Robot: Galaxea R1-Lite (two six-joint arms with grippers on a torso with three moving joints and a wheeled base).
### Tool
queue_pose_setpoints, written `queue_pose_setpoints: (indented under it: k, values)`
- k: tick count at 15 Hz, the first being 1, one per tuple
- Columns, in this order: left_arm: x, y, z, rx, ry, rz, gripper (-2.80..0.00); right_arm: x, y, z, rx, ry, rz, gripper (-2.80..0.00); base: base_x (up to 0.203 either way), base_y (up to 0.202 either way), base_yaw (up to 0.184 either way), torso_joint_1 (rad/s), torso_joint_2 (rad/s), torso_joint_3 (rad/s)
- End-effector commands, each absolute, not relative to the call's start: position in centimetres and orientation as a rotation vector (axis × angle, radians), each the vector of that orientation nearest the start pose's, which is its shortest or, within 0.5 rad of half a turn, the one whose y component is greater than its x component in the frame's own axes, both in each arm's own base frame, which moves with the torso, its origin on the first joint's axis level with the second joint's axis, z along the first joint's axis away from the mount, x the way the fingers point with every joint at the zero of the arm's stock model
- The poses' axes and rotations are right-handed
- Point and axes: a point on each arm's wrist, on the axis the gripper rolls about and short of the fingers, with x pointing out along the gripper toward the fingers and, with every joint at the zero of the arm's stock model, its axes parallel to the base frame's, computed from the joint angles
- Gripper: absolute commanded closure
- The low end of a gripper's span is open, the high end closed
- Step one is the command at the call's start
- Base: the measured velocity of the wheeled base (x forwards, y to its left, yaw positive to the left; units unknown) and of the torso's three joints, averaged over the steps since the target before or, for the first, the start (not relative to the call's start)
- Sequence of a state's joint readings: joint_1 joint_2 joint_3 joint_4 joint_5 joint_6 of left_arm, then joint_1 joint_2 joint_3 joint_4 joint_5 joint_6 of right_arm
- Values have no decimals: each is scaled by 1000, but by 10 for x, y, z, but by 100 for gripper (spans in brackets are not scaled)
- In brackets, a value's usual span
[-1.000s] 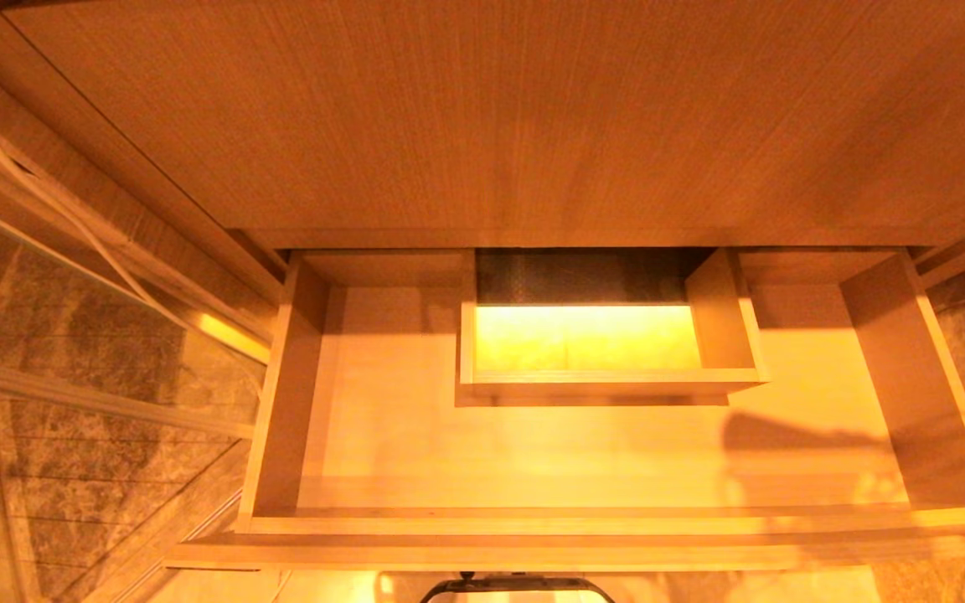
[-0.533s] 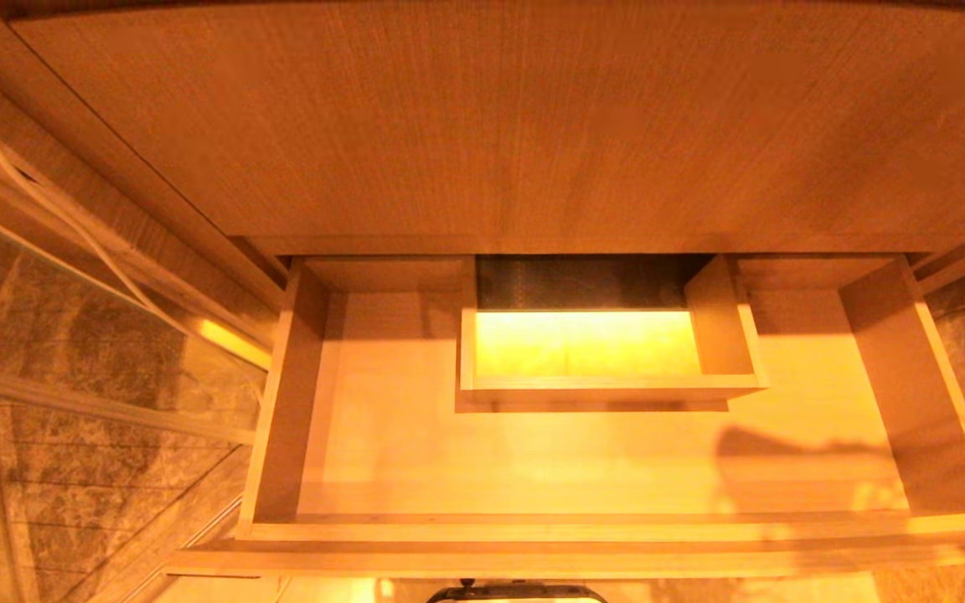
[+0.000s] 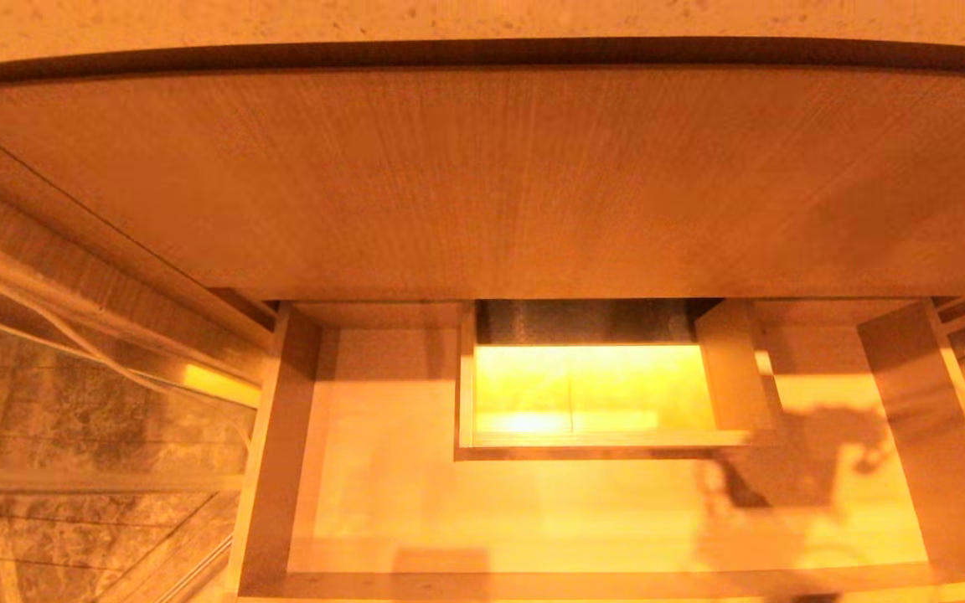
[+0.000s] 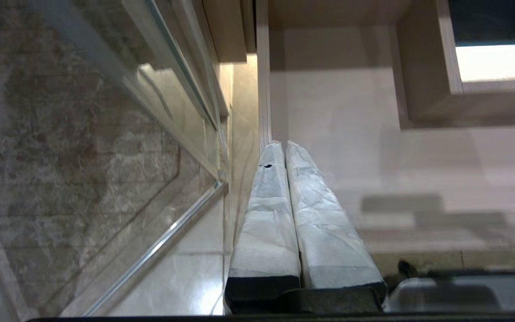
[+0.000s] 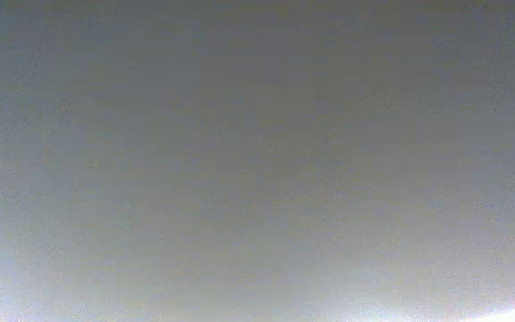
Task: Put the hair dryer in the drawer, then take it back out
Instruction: Place it on the countertop
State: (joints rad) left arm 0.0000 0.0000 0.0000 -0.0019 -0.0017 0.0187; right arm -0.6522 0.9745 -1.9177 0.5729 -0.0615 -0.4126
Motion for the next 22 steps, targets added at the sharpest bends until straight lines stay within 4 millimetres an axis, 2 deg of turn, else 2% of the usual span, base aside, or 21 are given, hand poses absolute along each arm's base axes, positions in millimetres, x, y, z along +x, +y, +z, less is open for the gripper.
queue_pose_setpoints:
  k: [1,4,6,11,17,20,22]
  values:
    - [-23,0,75,20,0,-2,0,-26,18,470,-501,-206,-774,0,0,0,0,498,-102,375]
    - [-23,0,75,20,0,-2,0,-22,15,472,-507,-222,-777,0,0,0,0,184,-34,137]
    - [-23,0,75,19,1,-2,0,-13,9,474,-504,-210,-772,0,0,0,0,30,-10,39]
    - [-23,0,75,18,0,-2,0,36,-28,481,-595,-109,-747,0,0,0,0,0,0,0]
    - [-23,0,75,19,0,-2,0,82,-62,486,-696,-117,-686,0,0,0,0,0,0,0]
    - [-23,0,75,18,0,-2,0,111,-82,480,-736,-67,-634,0,0,0,0,0,0,0]
    - [-23,0,75,20,0,-2,0,123,-90,476,-732,-43,-615,0,0,0,0,0,0,0]
